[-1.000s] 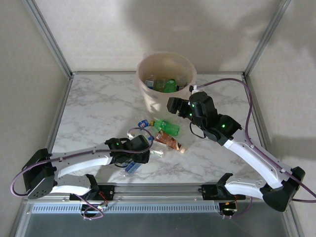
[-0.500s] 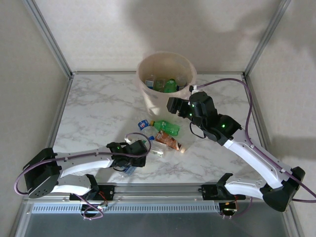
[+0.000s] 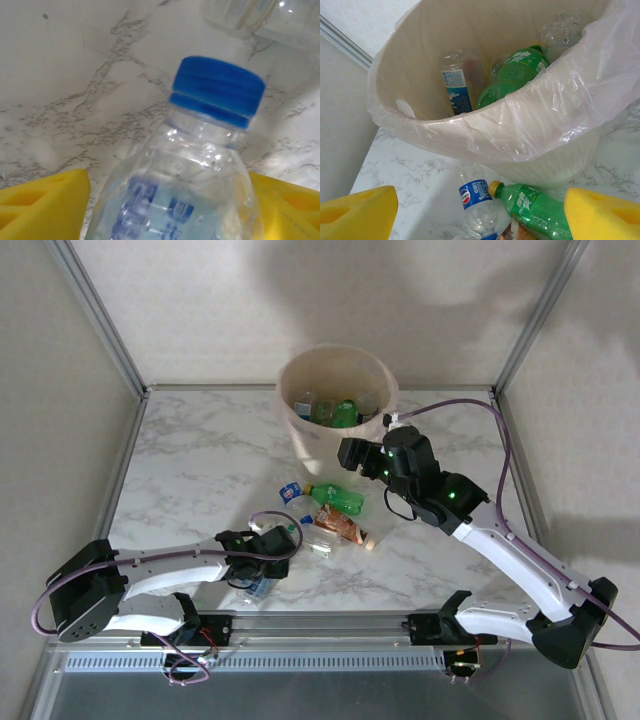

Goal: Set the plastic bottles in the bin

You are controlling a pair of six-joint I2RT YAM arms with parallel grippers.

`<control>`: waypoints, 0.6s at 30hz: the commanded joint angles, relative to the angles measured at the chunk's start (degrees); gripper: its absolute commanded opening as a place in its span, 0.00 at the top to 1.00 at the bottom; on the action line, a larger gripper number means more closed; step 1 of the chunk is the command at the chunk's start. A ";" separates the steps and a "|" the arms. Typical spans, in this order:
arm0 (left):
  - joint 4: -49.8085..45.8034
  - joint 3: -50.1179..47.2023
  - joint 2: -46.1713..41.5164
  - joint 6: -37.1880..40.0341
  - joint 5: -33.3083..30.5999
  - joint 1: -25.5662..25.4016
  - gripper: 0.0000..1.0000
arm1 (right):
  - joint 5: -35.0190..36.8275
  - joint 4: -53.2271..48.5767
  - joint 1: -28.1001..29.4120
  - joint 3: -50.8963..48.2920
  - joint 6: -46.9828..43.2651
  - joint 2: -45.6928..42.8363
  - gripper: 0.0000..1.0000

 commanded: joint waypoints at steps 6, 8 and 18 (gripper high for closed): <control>-2.83 1.29 -3.01 -1.54 -4.61 2.26 0.33 | 0.34 0.51 0.46 -0.03 0.32 -0.70 0.13; -3.48 2.30 -4.04 -1.32 -5.23 2.95 0.34 | 0.34 0.47 0.52 0.01 0.29 -0.71 0.14; -5.36 4.06 -8.39 0.31 -4.12 8.96 0.27 | 0.05 0.47 0.48 0.35 0.25 -0.66 0.14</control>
